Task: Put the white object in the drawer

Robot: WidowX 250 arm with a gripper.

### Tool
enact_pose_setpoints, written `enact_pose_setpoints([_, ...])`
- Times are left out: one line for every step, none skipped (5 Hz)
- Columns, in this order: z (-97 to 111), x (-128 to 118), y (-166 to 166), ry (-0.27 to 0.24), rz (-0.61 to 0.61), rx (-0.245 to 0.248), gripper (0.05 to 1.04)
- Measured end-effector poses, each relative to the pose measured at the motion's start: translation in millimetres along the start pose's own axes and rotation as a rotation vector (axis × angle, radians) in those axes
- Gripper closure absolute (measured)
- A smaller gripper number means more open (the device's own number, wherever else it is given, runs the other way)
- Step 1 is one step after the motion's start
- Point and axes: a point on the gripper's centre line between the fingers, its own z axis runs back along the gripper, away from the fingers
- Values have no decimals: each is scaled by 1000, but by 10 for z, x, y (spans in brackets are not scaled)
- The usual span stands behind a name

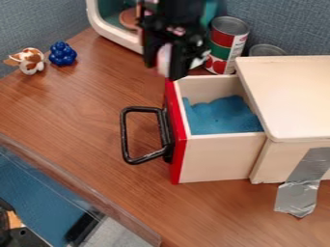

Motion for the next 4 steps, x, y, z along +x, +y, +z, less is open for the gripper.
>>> enact_pose_setpoints([31, -12, -87, 5, 6, -3, 491])
enact_pose_setpoints([16, 16, -218, -4, -5, -22, 491])
enact_pose_setpoints([-90, 26, -273, 21, 5, -48, 491])
enact_pose_setpoints([-181, 49, -333, 31, 7, -54, 491])
